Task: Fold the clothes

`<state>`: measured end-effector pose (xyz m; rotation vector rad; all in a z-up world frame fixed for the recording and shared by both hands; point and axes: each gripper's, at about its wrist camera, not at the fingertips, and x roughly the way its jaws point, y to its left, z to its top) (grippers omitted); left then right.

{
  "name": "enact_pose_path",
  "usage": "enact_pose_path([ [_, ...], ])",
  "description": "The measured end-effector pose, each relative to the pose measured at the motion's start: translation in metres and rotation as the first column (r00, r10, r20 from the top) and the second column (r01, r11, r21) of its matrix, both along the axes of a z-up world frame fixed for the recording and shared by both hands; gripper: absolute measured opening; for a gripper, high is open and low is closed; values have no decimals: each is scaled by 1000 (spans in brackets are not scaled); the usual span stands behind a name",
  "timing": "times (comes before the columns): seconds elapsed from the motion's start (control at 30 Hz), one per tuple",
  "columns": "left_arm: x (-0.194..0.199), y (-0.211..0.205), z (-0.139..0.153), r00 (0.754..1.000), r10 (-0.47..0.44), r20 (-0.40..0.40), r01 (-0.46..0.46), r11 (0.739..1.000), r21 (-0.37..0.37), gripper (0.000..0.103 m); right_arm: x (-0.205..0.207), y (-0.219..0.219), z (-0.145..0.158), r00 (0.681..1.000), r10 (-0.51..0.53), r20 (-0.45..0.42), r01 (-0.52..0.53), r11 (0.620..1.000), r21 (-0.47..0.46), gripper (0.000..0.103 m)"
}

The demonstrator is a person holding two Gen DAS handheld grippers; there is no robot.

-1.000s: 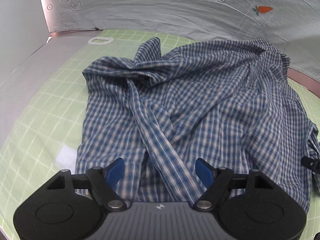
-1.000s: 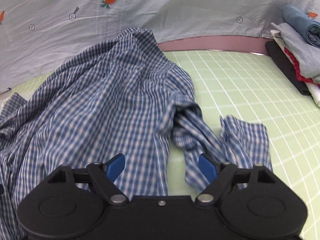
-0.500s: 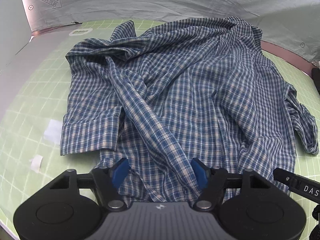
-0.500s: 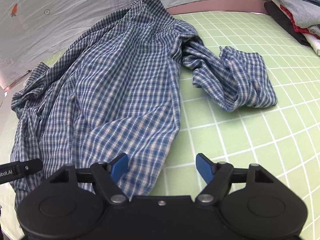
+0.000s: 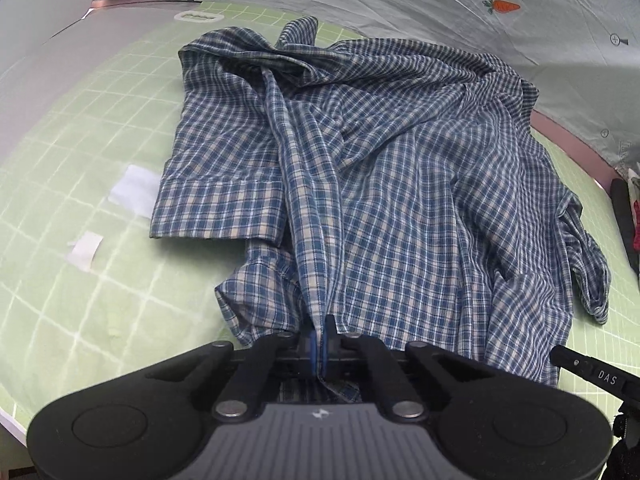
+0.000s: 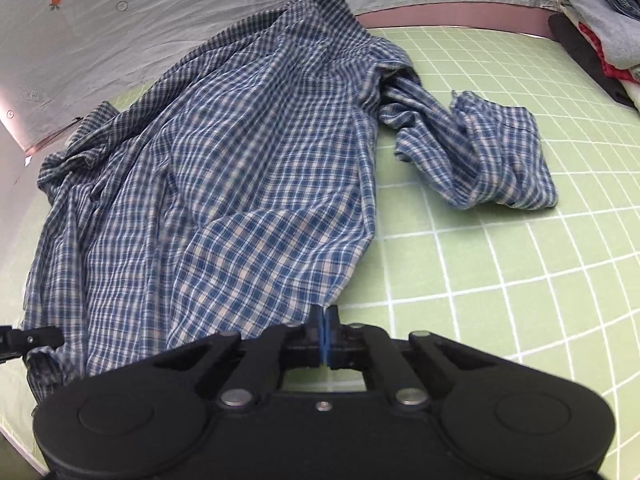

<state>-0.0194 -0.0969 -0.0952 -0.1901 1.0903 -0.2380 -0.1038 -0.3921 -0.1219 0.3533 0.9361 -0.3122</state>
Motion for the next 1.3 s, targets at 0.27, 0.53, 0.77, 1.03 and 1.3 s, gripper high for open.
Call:
enact_pose_path([
  [0.27, -15, 59, 11, 981, 195, 20, -194, 980, -49, 2, -27, -70, 20, 969, -246, 30, 248, 961, -123, 0],
  [0.53, -8, 62, 11, 985, 170, 17, -169, 985, -29, 51, -37, -80, 8, 961, -275, 10, 275, 961, 5, 51],
  [0.77, -9, 47, -9, 990, 129, -55, -132, 990, -50, 6, -37, -69, 4, 977, -213, -3, 213, 977, -27, 0],
  [1.03, -42, 72, 57, 970, 180, 162, -173, 983, -58, 2, -59, -71, 40, 968, -226, 104, 243, 953, -184, 0],
  [1.3, -36, 94, -5, 949, 315, 22, -309, 914, 262, 17, -56, -80, 18, 958, -286, -11, 284, 954, -91, 5],
])
